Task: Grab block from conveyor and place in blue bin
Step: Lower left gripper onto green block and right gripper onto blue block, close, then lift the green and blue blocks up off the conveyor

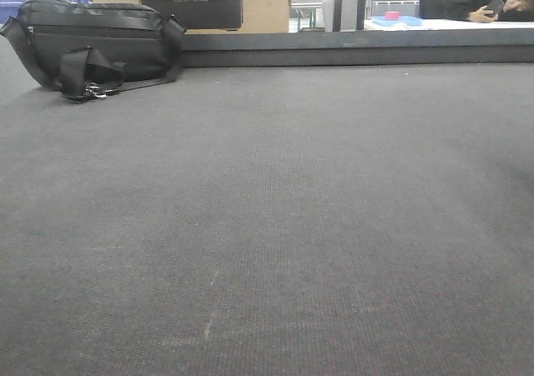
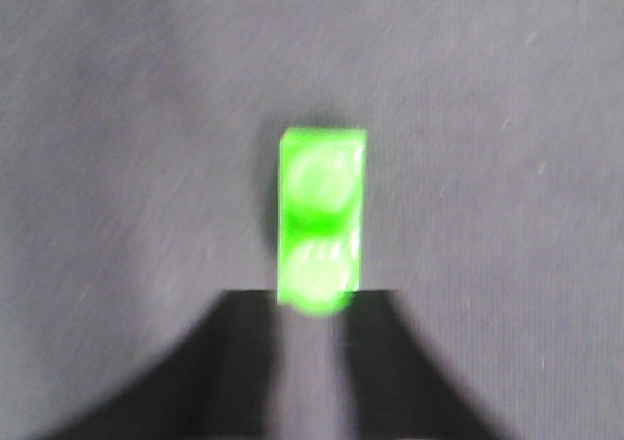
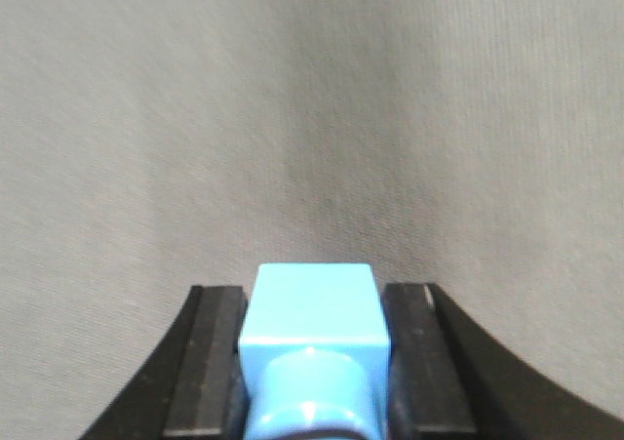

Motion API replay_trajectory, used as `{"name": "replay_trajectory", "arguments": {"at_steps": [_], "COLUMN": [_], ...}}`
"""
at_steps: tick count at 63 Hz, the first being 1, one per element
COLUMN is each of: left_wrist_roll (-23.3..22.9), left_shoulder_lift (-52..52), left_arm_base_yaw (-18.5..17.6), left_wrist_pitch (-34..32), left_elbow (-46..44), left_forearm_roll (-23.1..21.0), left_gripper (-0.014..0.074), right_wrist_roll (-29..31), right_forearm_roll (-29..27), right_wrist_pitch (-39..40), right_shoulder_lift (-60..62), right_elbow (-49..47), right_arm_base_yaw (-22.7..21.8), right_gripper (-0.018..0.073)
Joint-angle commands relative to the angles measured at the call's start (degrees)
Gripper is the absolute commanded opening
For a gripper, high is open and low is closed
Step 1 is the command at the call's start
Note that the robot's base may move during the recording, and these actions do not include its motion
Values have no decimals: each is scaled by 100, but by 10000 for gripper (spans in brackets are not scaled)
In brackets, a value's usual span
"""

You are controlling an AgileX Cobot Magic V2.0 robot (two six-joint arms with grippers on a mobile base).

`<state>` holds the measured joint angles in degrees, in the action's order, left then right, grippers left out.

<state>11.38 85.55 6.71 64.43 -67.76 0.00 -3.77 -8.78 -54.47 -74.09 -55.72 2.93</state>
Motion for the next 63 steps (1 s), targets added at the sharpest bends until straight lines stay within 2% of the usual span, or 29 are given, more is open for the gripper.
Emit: {"name": "replay_trajectory", "arguments": {"at_steps": [1,6,9,22,33,40,48,50,57,63], "left_wrist_roll": [46,46,46,46,56,56,56,56,56,100], "left_shoulder_lift": [201,419,591,1237,1366,1366,1366,1366,1325,1033], "left_arm_base_yaw": [-18,-18,-18,-18,-18,-18,-18,-18,-18,-18], "left_wrist_pitch": [-113,-127,-143,-179,-295,-246,-236,-236,-163,-354], "left_elbow": [-34,-34,-34,-34,-34,-34,-34,-34,-119,-161], "left_forearm_roll": [0,-89,-124,-136,-113,-137,-137,-137,-261,-621], "left_gripper": [361,435,448,416,363,269,-19,-113,-111,-111], "right_wrist_roll": [-1,-1,-1,-1,-1,-1,-1,-1,-1,-1], "right_forearm_roll": [-24,-24,-24,-24,-24,-24,-30,-30,-30,-30], "right_wrist_pitch": [-68,-78,-78,-56,-56,-20,126,128,-33,-39], "right_shoulder_lift": [45,45,45,45,45,45,45,45,135,342], "right_elbow": [-32,-32,-32,-32,-32,-32,-32,-32,-167,-238], "right_arm_base_yaw": [4,4,4,4,4,4,4,4,4,4], "right_gripper": [-162,-162,-162,-162,-162,-162,-162,-162,-162,-162]}}
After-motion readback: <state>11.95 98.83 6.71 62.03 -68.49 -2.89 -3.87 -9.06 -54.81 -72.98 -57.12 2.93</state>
